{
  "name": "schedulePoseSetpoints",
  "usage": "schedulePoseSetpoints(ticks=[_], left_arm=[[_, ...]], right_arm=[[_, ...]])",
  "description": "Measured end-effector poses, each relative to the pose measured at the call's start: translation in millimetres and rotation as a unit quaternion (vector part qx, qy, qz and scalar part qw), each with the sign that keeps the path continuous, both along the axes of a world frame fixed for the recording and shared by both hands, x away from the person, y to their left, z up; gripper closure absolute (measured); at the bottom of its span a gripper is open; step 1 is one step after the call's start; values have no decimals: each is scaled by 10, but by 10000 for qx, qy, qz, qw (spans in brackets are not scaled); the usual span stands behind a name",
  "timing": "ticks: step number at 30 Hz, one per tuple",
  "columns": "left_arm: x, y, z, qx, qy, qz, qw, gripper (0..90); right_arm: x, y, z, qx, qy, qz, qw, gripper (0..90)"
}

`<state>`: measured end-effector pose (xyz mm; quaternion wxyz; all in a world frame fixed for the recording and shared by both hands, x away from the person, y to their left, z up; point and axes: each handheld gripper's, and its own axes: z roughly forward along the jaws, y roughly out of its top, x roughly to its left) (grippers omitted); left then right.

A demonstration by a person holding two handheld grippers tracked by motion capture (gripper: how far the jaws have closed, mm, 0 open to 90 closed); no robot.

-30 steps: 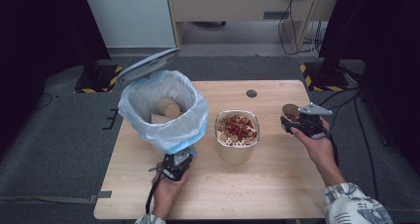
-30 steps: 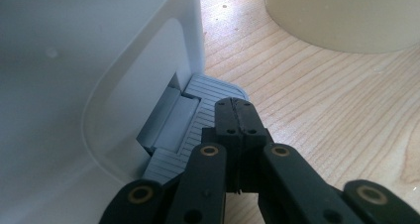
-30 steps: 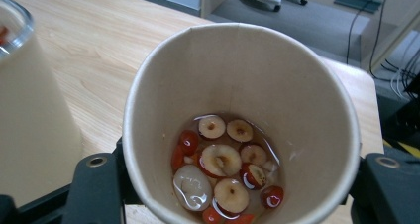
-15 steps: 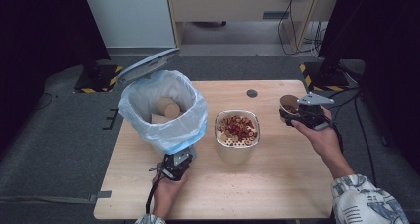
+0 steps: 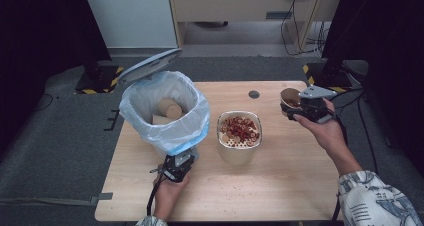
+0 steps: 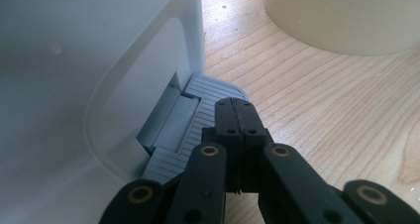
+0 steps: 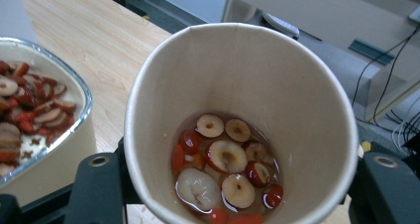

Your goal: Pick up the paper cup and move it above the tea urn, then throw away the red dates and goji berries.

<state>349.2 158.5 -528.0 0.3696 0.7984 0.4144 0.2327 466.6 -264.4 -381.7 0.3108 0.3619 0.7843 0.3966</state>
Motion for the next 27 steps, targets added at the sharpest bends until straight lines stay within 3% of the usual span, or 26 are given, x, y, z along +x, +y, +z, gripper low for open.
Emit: schedulePoseSetpoints(ticks=[27], left_arm=[[1,7,-2,-42,16,2,10000,896]], right_arm=[[191,230,328,-266,-226,420,9985,353]])
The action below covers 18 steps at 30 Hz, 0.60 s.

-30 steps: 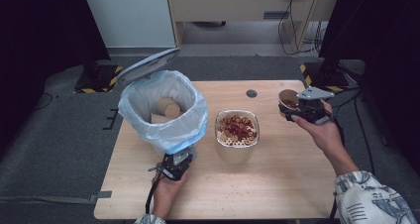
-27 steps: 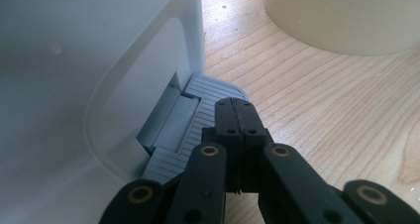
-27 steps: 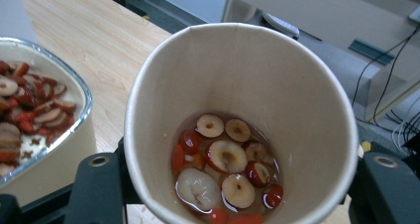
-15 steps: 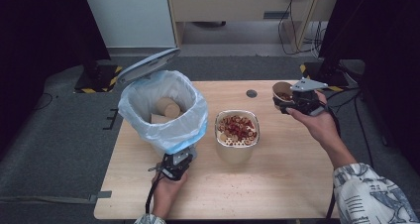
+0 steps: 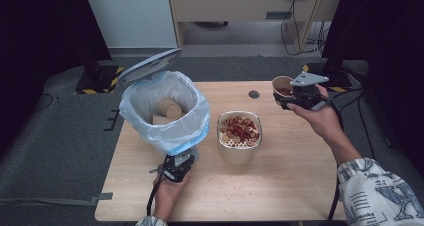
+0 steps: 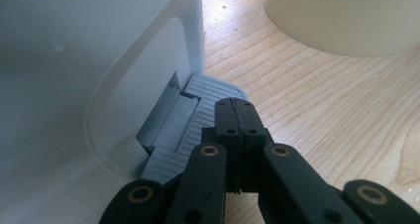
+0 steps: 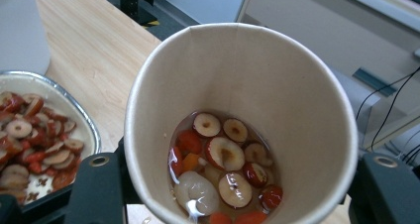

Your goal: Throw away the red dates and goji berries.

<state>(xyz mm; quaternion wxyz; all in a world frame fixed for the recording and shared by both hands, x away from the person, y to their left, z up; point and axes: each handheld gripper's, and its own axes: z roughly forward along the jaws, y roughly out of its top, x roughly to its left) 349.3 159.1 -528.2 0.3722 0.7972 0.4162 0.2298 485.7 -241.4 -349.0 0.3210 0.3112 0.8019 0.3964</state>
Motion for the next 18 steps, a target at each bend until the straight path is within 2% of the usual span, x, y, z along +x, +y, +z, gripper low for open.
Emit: schedulePoseSetpoints(ticks=[4,6,9,13,18], left_arm=[[-3,-2,-1,6,-6,10,10000,895],[-2,-1,-1,-2,-2,8,10000,895],[-2,-2,0,-3,2,13,10000,895],[-3,-1,0,-4,5,12,10000,895],[-1,0,0,-20,12,10,10000,895]], right_arm=[[70,41,73,3,-57,22,10000,354],[95,129,114,-35,-82,186,9998,354],[97,203,139,-61,-117,332,9994,353],[110,255,153,-52,-119,328,9994,353],[59,337,174,-52,-166,465,9988,353]])
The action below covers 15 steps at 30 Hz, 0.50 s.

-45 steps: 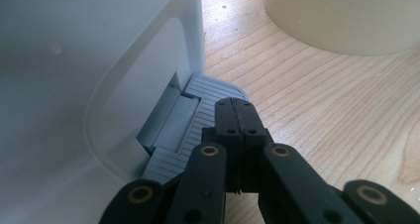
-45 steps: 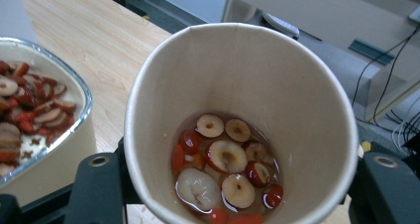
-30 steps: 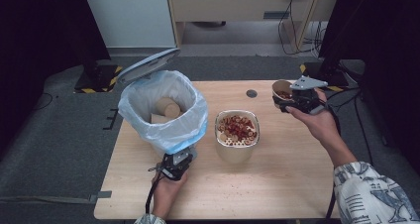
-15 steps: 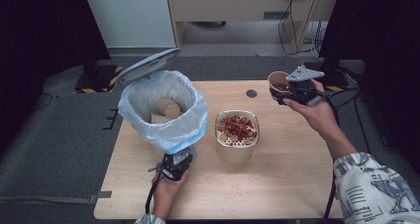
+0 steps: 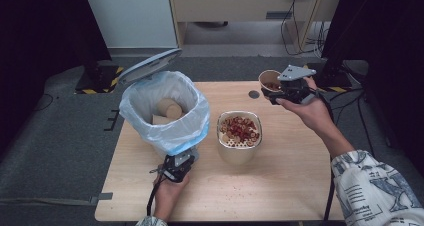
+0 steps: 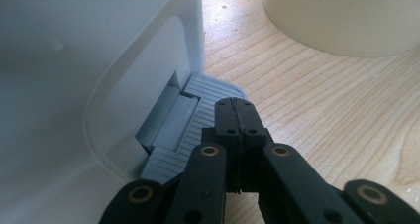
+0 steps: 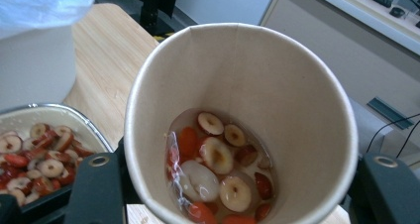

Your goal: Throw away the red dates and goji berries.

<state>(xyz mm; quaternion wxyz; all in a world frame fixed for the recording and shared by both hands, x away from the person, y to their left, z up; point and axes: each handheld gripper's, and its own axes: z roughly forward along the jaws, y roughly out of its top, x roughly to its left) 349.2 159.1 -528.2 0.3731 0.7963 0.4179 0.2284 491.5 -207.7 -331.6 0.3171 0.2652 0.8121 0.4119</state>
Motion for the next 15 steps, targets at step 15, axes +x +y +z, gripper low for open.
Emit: schedulePoseSetpoints(ticks=[15], left_arm=[[1,-2,3,14,7,-4,10000,895]], right_arm=[[-129,194,60,-213,-232,221,9993,351]])
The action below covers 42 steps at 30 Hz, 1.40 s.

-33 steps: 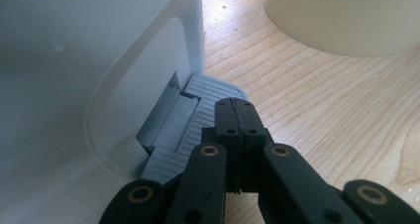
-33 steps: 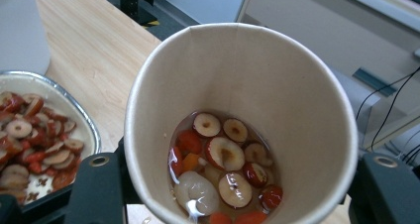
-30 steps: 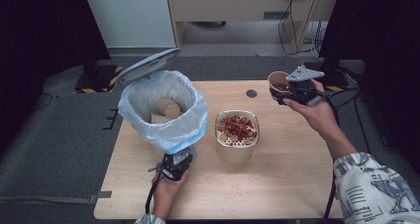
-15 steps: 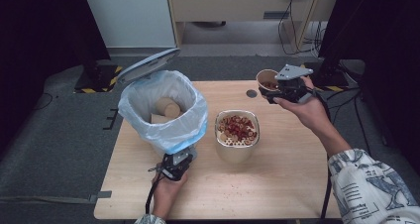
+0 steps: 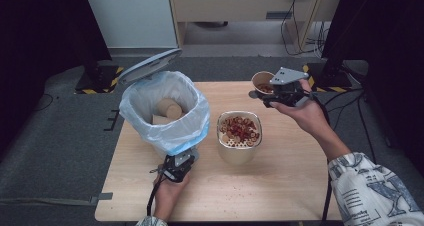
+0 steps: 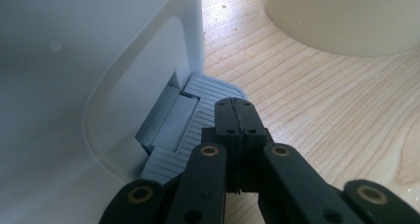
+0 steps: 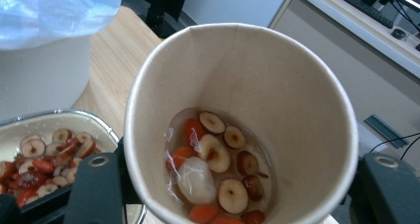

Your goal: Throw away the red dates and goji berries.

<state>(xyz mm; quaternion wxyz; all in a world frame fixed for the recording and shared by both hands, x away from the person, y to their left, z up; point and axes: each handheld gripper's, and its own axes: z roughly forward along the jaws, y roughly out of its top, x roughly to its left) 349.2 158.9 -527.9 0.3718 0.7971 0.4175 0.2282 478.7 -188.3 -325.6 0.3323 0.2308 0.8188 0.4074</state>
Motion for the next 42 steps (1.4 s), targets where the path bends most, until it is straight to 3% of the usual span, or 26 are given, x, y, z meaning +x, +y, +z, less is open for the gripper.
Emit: schedulePoseSetpoints(ticks=[16,27,35,42], left_arm=[[-5,-8,3,-3,28,-28,10000,895],[-8,-15,1,-7,12,-13,10000,895],[-7,-13,0,-14,12,-22,10000,895],[-8,-15,0,-10,8,-22,10000,895]], right_arm=[[-98,93,37,-151,-224,125,9996,350],[-90,126,43,-264,-315,66,9991,350],[-118,132,58,-415,-379,98,9984,349],[-170,186,54,-784,-529,218,9953,348]])
